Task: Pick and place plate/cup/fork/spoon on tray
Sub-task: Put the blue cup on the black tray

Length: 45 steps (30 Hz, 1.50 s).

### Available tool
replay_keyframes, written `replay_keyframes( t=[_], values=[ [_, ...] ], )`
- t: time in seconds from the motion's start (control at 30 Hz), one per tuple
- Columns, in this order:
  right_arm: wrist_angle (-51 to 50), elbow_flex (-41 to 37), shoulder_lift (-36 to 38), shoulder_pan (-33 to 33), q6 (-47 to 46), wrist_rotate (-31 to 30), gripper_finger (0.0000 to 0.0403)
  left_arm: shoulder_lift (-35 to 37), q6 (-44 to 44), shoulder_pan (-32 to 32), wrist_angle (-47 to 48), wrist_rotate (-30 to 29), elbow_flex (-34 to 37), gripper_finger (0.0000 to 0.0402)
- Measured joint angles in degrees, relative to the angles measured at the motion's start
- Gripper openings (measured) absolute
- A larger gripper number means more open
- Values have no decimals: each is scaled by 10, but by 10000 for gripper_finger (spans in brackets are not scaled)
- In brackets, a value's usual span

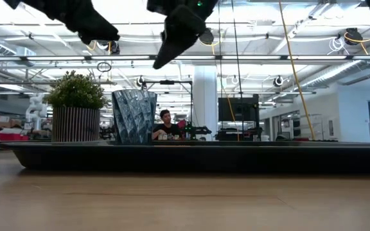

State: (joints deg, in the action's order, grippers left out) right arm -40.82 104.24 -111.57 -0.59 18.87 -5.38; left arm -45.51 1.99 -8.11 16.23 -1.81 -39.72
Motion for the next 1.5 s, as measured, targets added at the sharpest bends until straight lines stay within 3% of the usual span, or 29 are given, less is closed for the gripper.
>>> replay_keyframes(
  t=[0.2, 0.47, 0.8, 0.93, 1.17, 1.5],
  values=[
    [-24, 50, -34, -5, -11, 34, 208, 59, 1, 8, -41, -18, 53, 136],
    [-36, 51, -80, -5, -21, 70, 208, 132, 4, 8, -105, -28, 119, 136],
    [-31, 51, -136, -7, -16, 70, 203, 157, -19, 8, -102, -28, 154, 136],
    [-45, 50, -151, -5, -11, 66, 166, 157, -19, 8, -103, -28, 154, 136],
    [-81, 50, -123, 10, -2, 6, 13, 157, -14, 8, -101, -28, 154, 136],
    [-188, 50, -28, 20, -88, -10, 2, 157, 6, 8, -99, -28, 154, 136]
  ],
)
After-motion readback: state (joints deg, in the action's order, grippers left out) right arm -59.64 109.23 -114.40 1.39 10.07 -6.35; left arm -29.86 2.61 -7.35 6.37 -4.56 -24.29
